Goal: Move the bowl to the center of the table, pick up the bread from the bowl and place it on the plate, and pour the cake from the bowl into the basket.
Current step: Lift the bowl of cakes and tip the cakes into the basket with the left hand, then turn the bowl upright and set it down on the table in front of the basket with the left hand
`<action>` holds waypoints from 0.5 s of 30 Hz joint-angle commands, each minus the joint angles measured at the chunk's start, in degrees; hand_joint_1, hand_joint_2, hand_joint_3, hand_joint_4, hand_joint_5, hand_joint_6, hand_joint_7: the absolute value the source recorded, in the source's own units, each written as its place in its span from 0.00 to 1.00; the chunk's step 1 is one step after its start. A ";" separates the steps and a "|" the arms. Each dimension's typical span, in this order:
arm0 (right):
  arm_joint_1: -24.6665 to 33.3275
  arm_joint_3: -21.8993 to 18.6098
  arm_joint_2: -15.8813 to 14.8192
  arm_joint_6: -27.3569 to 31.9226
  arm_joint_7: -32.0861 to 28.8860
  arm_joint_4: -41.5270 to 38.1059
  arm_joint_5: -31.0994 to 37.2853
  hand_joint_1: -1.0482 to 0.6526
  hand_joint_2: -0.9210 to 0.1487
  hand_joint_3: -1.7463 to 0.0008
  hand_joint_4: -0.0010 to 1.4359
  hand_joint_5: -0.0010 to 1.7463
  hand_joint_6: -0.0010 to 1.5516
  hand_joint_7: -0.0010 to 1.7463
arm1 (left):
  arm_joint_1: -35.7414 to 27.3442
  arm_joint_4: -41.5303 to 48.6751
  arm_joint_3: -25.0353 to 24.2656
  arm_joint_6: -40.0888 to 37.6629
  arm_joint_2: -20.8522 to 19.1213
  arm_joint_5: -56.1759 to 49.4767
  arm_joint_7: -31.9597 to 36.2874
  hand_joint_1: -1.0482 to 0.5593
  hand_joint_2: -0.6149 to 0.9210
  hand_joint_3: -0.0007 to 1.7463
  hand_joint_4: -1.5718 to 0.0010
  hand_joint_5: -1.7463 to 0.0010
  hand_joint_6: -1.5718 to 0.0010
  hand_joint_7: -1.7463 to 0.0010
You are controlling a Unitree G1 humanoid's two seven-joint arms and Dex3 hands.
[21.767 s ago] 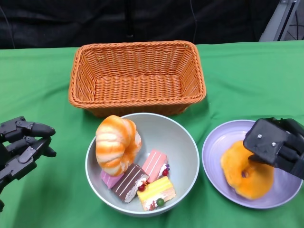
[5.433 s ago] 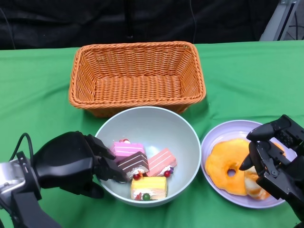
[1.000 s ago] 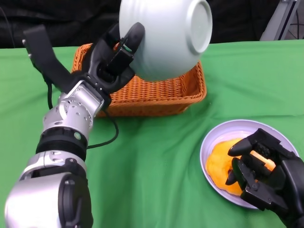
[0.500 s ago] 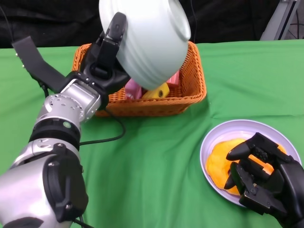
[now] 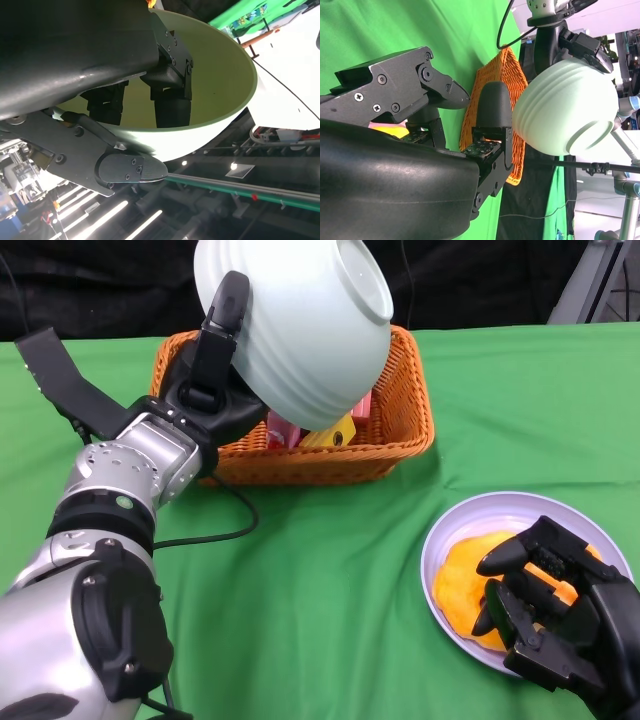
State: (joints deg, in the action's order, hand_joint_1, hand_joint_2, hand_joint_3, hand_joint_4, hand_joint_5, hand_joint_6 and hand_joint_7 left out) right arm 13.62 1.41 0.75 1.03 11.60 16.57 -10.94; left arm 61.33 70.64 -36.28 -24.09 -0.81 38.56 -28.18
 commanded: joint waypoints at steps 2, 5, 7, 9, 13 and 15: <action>0.52 -0.27 -0.93 -0.25 0.17 0.11 -0.17 0.59 0.19 0.47 0.37 1.00 0.28 0.88 | 1.37 -2.00 2.93 3.12 -0.82 -2.60 -2.87 0.50 0.97 0.31 0.50 0.00 0.58 0.06; 0.53 -0.22 -0.99 -0.04 0.04 0.17 0.02 0.58 0.19 0.47 0.37 1.00 0.28 0.88 | 0.86 -4.57 6.90 5.33 -0.80 -5.69 -6.94 0.51 0.88 0.46 0.50 0.00 0.57 0.08; 0.44 -0.25 -0.94 0.12 0.16 0.06 -0.26 0.58 0.20 0.47 0.37 1.00 0.28 0.89 | -0.04 -7.49 10.35 7.92 -0.88 -8.15 -11.26 0.51 0.87 0.48 0.51 0.00 0.53 0.13; 0.27 -0.34 -0.94 0.13 0.32 -0.14 -0.52 0.58 0.20 0.47 0.37 1.00 0.28 0.89 | -0.85 -9.98 12.77 9.89 -0.94 -9.67 -14.31 0.51 0.88 0.47 0.51 0.00 0.51 0.17; -0.02 -0.42 -0.74 0.28 0.32 -0.30 -0.78 0.59 0.19 0.46 0.36 1.00 0.28 0.89 | -2.69 -15.86 17.47 12.71 -1.60 -12.24 -19.11 0.49 0.87 0.45 0.51 0.00 0.48 0.18; -0.14 -0.47 -0.68 0.62 0.33 -0.28 -1.06 0.59 0.19 0.46 0.37 1.00 0.28 0.89 | -4.18 -19.47 19.88 15.06 -2.06 -13.73 -21.13 0.49 0.86 0.46 0.50 0.00 0.49 0.17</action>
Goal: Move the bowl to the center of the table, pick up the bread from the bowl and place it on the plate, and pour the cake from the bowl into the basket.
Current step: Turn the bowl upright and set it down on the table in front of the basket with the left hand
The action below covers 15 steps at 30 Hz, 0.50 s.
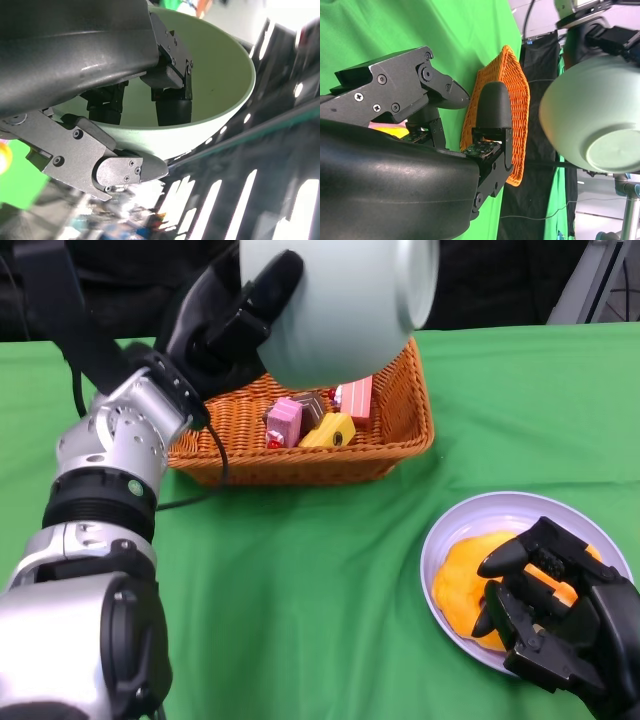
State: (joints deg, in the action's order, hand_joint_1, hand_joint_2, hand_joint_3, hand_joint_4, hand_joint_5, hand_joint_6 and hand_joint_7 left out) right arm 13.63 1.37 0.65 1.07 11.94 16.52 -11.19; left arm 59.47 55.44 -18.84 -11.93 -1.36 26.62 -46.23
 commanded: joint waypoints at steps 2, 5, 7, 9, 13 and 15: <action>-0.18 -0.44 -0.53 0.84 -0.04 -0.15 -0.98 0.59 0.19 0.46 0.37 1.00 0.28 0.89 | -3.95 -7.68 4.53 4.92 -2.04 -3.10 -4.43 0.50 0.85 0.48 0.50 0.00 0.50 0.16; -0.29 -0.44 -0.55 0.50 0.10 -0.34 -0.94 0.59 0.19 0.46 0.37 1.00 0.28 0.89 | -8.12 -15.24 8.59 10.91 -3.52 -6.64 -6.02 0.50 0.79 0.55 0.51 0.00 0.52 0.15; -0.32 -0.49 -0.63 0.59 0.16 -0.31 -0.93 0.59 0.19 0.46 0.37 1.00 0.28 0.89 | -10.94 -19.38 10.78 17.26 -4.55 -9.60 -5.70 0.50 0.76 0.57 0.50 0.00 0.52 0.13; -0.24 -0.52 -0.70 1.02 0.13 -0.05 -0.98 0.59 0.19 0.46 0.37 1.00 0.28 0.89 | -13.45 -22.18 12.45 23.82 -5.72 -12.24 -5.22 0.52 0.76 0.59 0.49 0.00 0.52 0.12; -0.19 -0.51 -0.65 1.49 -0.06 0.24 -0.96 0.59 0.19 0.46 0.36 1.00 0.28 0.89 | -17.16 -25.02 14.89 33.72 -8.69 -16.90 -3.79 0.51 0.78 0.62 0.48 0.00 0.54 0.13; -0.22 -0.54 -0.76 1.30 0.01 0.13 -0.87 0.59 0.20 0.46 0.36 1.00 0.28 0.89 | -19.06 -25.38 15.27 37.49 -9.84 -18.16 -2.91 0.51 0.78 0.62 0.49 0.00 0.54 0.15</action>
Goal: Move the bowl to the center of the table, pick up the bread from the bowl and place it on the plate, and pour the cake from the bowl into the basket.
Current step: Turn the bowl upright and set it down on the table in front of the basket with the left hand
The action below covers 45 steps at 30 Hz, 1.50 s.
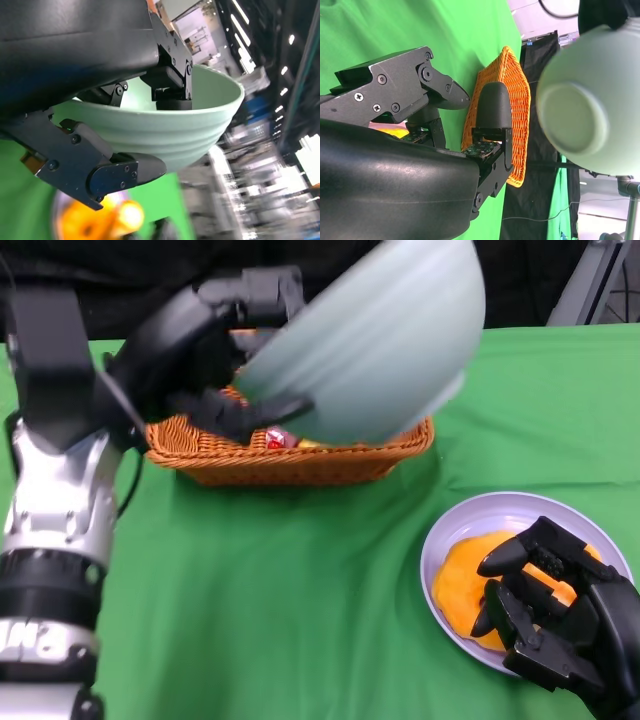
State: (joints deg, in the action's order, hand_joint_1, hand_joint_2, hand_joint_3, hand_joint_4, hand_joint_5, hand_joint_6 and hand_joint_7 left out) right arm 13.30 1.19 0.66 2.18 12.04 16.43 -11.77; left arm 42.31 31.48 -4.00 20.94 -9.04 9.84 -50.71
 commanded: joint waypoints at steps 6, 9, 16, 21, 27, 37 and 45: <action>0.16 -0.47 -1.06 0.19 0.10 0.13 -0.25 0.59 0.19 0.46 0.37 1.00 0.28 0.89 | -6.77 0.58 1.15 17.06 -4.65 -3.58 2.99 0.54 0.79 0.62 0.52 0.00 0.54 0.20; 0.11 -0.51 -1.28 0.46 0.03 0.24 -0.08 0.59 0.18 0.46 0.37 1.00 0.28 0.89 | -10.13 4.10 1.23 33.13 -6.28 -11.23 9.13 0.55 0.78 0.58 0.53 0.02 0.55 0.21; -0.01 -0.02 -1.71 0.24 0.07 0.21 0.62 0.61 0.18 0.46 0.36 1.00 0.27 0.89 | -14.23 12.61 -1.97 55.15 -9.37 -31.93 27.70 0.55 0.89 0.41 0.53 0.03 0.51 0.29; 0.21 0.36 -1.85 0.27 -0.52 0.62 1.62 0.60 0.19 0.47 0.37 1.00 0.28 0.90 | -17.76 12.68 -5.59 62.08 -11.96 -50.08 43.60 0.58 0.85 0.40 0.54 0.01 0.54 0.20; 0.12 0.45 -2.18 0.35 -0.26 0.38 1.35 0.61 0.17 0.48 0.36 1.00 0.27 0.90 | -21.75 10.51 -2.23 58.81 -16.52 -70.90 72.20 0.59 0.83 0.39 0.54 0.00 0.60 0.11; -0.49 0.44 -2.24 0.63 -0.30 -0.19 0.95 0.61 0.17 0.49 0.37 1.00 0.28 0.90 | -18.84 16.54 18.13 43.51 -23.35 -91.17 117.06 0.60 0.89 0.27 0.53 0.00 0.57 0.12; -0.17 0.35 -2.91 0.05 -0.48 -0.02 1.79 0.61 0.17 0.49 0.37 1.00 0.28 0.89 | -13.88 24.04 33.06 38.68 -25.19 -92.04 124.44 0.57 0.89 0.21 0.56 0.00 0.59 0.13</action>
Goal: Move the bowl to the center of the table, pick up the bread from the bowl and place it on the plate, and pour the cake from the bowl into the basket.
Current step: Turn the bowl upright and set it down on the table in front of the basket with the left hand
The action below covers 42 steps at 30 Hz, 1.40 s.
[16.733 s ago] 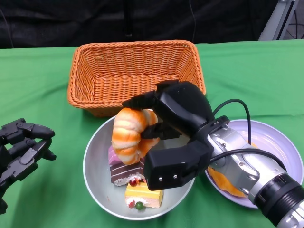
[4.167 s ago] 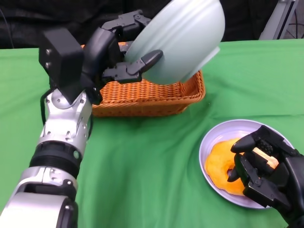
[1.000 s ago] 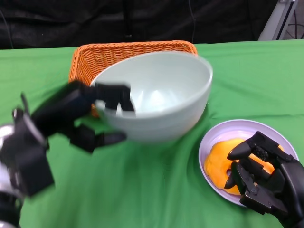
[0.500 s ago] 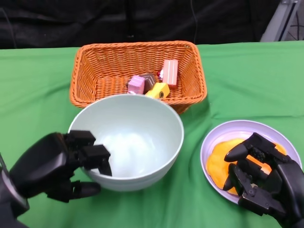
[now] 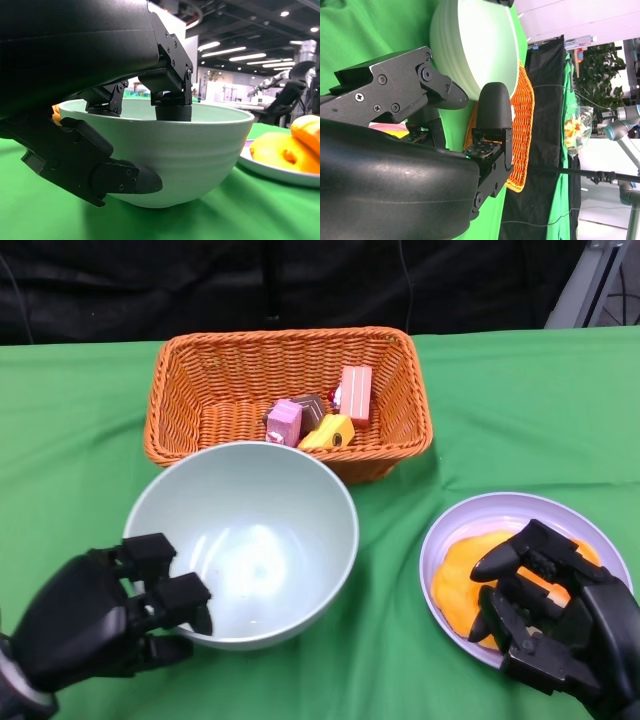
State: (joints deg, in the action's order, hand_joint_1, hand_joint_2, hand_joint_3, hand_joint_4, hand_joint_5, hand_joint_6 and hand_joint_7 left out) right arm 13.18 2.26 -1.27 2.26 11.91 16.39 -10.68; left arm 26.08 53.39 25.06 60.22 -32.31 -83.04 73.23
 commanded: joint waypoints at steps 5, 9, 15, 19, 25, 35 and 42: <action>0.22 -0.74 -1.18 -0.75 -0.32 -0.12 1.04 0.61 0.16 0.50 0.36 1.00 0.28 0.89 | 3.67 4.40 9.93 -0.83 -2.18 5.03 -3.20 0.52 0.99 0.10 0.56 0.02 0.58 0.19; 0.20 -0.72 -1.22 -0.92 -0.43 -0.25 1.48 0.61 0.16 0.50 0.36 1.00 0.28 0.89 | 3.92 3.81 12.16 -0.06 -2.90 8.97 -5.70 0.52 1.00 0.12 0.56 0.06 0.57 0.25; 0.20 -0.76 -1.20 -1.26 -0.36 -0.35 1.90 0.61 0.16 0.50 0.37 1.00 0.28 0.89 | 4.55 2.61 14.01 6.12 -5.46 14.45 -11.84 0.48 1.00 0.04 0.49 0.47 0.41 0.76; 0.23 -0.77 -1.13 -1.16 -0.23 -0.31 1.76 0.61 0.16 0.50 0.37 1.00 0.28 0.89 | 4.91 1.91 13.68 11.05 -7.55 18.89 -19.55 0.35 1.00 0.03 0.52 0.86 0.51 0.98; 0.14 -0.81 -1.23 -1.42 -0.16 -0.71 1.84 0.60 0.17 0.50 0.38 1.00 0.28 0.89 | 5.99 8.55 11.11 22.26 -7.76 36.91 -39.33 0.03 1.00 0.09 0.71 0.99 0.78 1.00; -0.04 -0.80 -1.35 -1.67 -0.11 -1.03 1.91 0.61 0.17 0.50 0.37 1.00 0.28 0.89 | -5.50 -11.60 12.55 -0.87 -8.02 112.54 -101.30 0.00 1.00 0.12 0.75 1.00 0.78 1.00; 0.27 -0.71 -1.23 -1.63 -0.05 -0.50 1.51 0.60 0.17 0.50 0.37 1.00 0.28 0.89 | -13.77 -24.22 2.29 -13.54 -2.95 127.01 -109.24 0.27 1.00 0.06 0.55 0.93 0.66 0.97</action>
State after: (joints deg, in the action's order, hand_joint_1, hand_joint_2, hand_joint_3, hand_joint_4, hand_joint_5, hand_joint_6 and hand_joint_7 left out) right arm 13.26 2.65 -1.74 1.07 11.97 15.77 -8.73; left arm 20.13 40.45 33.93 59.88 -35.75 25.65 -23.51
